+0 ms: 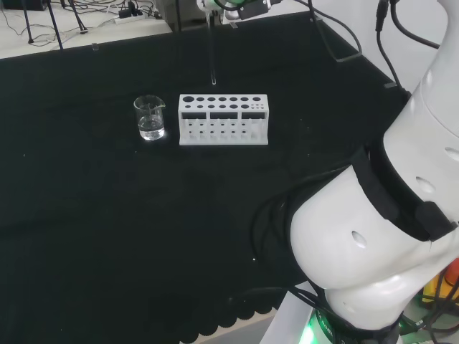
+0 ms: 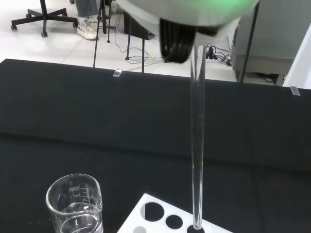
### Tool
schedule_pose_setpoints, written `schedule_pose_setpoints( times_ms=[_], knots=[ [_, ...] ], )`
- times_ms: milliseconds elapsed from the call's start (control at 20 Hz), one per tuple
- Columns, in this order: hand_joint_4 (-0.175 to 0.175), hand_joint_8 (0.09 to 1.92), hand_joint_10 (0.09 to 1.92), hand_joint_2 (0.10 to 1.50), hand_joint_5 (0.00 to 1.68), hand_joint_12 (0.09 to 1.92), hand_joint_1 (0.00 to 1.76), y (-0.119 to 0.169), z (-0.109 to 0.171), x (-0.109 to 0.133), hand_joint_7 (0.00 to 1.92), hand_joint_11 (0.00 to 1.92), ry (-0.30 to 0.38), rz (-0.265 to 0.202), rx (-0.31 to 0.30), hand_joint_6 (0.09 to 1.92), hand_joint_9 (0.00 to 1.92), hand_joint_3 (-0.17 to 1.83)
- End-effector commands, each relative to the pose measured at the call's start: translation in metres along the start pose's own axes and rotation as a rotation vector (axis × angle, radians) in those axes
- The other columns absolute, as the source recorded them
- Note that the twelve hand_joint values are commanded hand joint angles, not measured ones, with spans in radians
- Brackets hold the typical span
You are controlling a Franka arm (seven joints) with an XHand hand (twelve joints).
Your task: Stir in the beaker to the left of the white test tube rack with the glass rod.
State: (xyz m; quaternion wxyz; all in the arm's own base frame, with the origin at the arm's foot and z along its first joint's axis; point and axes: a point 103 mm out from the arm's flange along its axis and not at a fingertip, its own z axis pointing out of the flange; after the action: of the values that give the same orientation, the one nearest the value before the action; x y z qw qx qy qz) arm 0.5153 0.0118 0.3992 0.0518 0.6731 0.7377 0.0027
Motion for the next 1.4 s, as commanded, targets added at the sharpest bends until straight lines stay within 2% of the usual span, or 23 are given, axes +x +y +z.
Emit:
schedule_pose_setpoints(
  times_ms=[50,450,850,1400],
  knots=[
    [-0.175,1.06,0.94,0.68,1.14,0.9,1.32,0.002,-0.001,0.003,1.23,1.69,-0.006,-0.003,-0.004,0.65,1.66,0.71],
    [-0.175,1.06,0.94,0.68,1.14,0.91,1.32,0.014,-0.012,0.025,1.23,1.69,0.007,-0.023,-0.014,0.64,1.66,0.7],
    [-0.175,1.05,0.94,0.68,1.14,0.91,1.32,0.033,-0.022,0.072,1.23,1.69,0.039,-0.112,-0.038,0.64,1.67,0.7],
    [-0.175,1.06,0.94,0.69,1.15,0.91,1.32,0.057,-0.007,0.114,1.22,1.69,0.077,-0.22,-0.03,0.63,1.67,0.69]
  ],
)
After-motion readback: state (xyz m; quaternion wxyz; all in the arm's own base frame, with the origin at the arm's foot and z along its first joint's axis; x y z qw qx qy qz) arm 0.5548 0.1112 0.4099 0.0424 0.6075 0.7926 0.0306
